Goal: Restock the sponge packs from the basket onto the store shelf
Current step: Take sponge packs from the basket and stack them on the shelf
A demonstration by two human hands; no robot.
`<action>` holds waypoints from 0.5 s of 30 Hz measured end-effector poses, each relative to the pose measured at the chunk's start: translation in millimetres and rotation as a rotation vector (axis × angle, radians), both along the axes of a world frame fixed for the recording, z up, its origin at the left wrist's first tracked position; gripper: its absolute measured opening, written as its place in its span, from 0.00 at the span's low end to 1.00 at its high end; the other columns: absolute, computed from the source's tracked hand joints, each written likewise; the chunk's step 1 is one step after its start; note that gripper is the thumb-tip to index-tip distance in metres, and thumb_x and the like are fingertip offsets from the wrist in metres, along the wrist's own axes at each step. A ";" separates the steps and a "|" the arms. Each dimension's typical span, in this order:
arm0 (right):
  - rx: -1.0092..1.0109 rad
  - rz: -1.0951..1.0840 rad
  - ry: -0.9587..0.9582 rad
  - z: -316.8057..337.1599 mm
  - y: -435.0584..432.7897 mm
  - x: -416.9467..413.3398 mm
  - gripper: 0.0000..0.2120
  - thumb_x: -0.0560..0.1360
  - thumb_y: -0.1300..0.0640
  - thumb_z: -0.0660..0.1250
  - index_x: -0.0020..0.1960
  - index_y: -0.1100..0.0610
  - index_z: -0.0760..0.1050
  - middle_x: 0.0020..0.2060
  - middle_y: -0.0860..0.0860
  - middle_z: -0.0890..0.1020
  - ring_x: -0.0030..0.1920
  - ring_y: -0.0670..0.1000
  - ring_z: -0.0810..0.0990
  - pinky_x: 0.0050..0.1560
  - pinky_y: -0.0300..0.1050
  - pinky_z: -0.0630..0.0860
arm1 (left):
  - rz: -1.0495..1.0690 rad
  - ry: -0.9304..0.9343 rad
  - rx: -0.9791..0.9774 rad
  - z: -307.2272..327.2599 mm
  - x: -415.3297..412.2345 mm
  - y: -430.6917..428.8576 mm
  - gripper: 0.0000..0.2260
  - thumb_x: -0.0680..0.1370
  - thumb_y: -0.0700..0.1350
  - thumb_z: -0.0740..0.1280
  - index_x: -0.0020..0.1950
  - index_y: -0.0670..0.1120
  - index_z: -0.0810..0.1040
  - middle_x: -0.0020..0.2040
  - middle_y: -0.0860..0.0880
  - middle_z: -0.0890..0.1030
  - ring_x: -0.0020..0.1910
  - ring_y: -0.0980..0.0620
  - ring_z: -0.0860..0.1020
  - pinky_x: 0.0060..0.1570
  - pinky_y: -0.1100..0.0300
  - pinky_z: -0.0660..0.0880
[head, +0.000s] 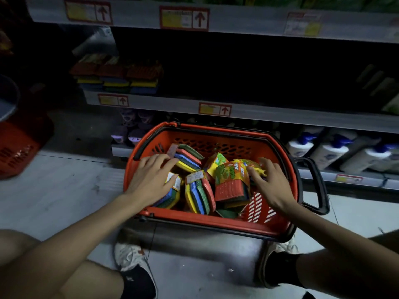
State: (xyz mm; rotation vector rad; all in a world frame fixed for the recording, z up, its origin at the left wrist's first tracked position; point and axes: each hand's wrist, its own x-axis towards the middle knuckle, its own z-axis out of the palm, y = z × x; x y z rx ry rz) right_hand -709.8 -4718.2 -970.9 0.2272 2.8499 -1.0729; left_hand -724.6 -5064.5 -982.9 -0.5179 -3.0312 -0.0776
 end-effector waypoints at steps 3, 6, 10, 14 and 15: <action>-0.038 -0.014 -0.011 9.0 -14.1 6.4 0.35 0.77 0.31 0.62 0.77 0.49 0.65 0.71 0.56 0.70 0.67 0.57 0.75 0.65 0.53 0.73 | -0.039 -0.006 0.046 7.4 -0.1 22.9 0.24 0.81 0.61 0.55 0.71 0.50 0.75 0.63 0.49 0.77 0.64 0.46 0.75 0.60 0.49 0.71; -0.081 -0.005 -0.123 16.3 -32.5 10.1 0.41 0.74 0.27 0.63 0.80 0.45 0.59 0.74 0.60 0.65 0.67 0.61 0.75 0.67 0.58 0.71 | 0.010 -0.073 0.088 20.8 3.1 55.5 0.29 0.80 0.67 0.54 0.73 0.52 0.72 0.63 0.48 0.76 0.66 0.44 0.75 0.55 0.49 0.74; -0.032 -0.002 -0.272 18.6 -49.9 4.4 0.48 0.71 0.28 0.68 0.82 0.45 0.51 0.75 0.63 0.60 0.69 0.68 0.73 0.67 0.60 0.73 | 0.246 -0.400 0.065 32.1 7.4 101.1 0.40 0.75 0.77 0.51 0.80 0.55 0.60 0.75 0.43 0.67 0.68 0.38 0.74 0.58 0.47 0.75; -0.048 -0.032 -0.373 17.2 -51.7 -0.4 0.48 0.73 0.37 0.74 0.83 0.43 0.49 0.73 0.62 0.60 0.67 0.67 0.75 0.67 0.54 0.76 | 0.384 -0.623 0.088 26.4 4.5 111.4 0.40 0.72 0.77 0.60 0.78 0.57 0.62 0.77 0.37 0.61 0.70 0.34 0.71 0.64 0.48 0.71; -0.068 -0.034 -0.384 18.6 -51.8 -0.3 0.48 0.73 0.38 0.75 0.82 0.43 0.50 0.73 0.62 0.60 0.65 0.67 0.75 0.66 0.53 0.76 | 0.403 -0.680 0.121 25.2 1.3 109.5 0.38 0.71 0.75 0.63 0.77 0.58 0.64 0.76 0.38 0.63 0.70 0.35 0.71 0.64 0.49 0.71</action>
